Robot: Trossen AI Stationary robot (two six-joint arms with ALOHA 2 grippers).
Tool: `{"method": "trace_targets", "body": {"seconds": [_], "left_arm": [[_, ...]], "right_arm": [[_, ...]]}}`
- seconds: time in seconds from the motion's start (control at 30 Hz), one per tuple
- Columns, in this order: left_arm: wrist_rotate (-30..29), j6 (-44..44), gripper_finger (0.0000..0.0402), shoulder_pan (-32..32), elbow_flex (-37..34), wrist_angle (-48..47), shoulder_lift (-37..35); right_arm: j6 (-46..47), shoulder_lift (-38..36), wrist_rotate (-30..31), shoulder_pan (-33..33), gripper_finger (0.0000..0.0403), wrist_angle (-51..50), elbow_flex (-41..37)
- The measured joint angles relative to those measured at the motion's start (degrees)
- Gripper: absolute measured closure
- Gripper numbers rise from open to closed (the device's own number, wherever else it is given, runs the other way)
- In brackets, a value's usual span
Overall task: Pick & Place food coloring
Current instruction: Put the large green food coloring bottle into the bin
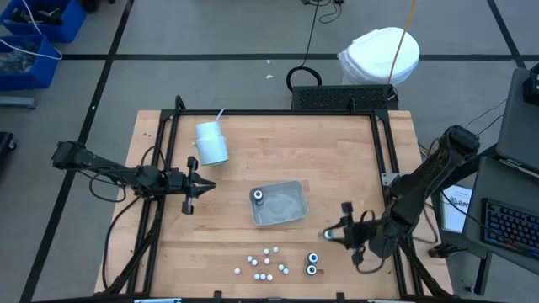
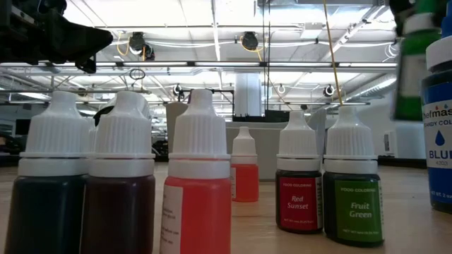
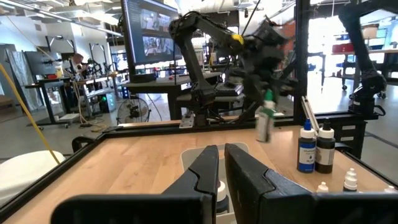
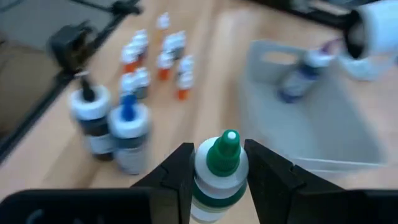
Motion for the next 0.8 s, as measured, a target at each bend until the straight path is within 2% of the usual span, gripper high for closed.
{"method": "trace_targets", "body": {"seconds": [0.1, 0.17, 0.23, 0.33, 0.47, 0.67, 0.8], "left_arm": [[0.0, 0.0, 0.0364, 0.0, 0.0, 0.0, 0.0], [0.0, 0.0, 0.0364, 0.0, 0.0, 0.0, 0.0], [0.0, 0.0, 0.0364, 0.0, 0.0, 0.0, 0.0], [0.0, 0.0, 0.0364, 0.0, 0.0, 0.0, 0.0], [0.0, 0.0, 0.0364, 0.0, 0.0, 0.0, 0.0], [0.0, 0.0, 0.0364, 0.0, 0.0, 0.0, 0.0], [0.0, 0.0, 0.0364, 0.0, 0.0, 0.0, 0.0]], "right_arm": [[-3.9, -5.2, 3.4, -2.7, 0.0292, -0.2, 0.0], [-7.9, -8.1, 3.1, -5.6, 0.0292, 3.3, 0.0], [-12.7, -9.6, -0.9, -9.4, 0.0292, 8.8, 0.0], [-18.5, -9.2, -10.7, -15.5, 0.0292, 16.1, 0.1], [-20.0, -4.5, -20.2, -22.9, 0.0292, 20.9, 0.7], [-20.4, 6.6, -25.9, -28.5, 0.0292, 25.7, 6.6], [-21.4, 14.6, -26.0, -29.9, 0.0292, 25.7, 12.6]]}}
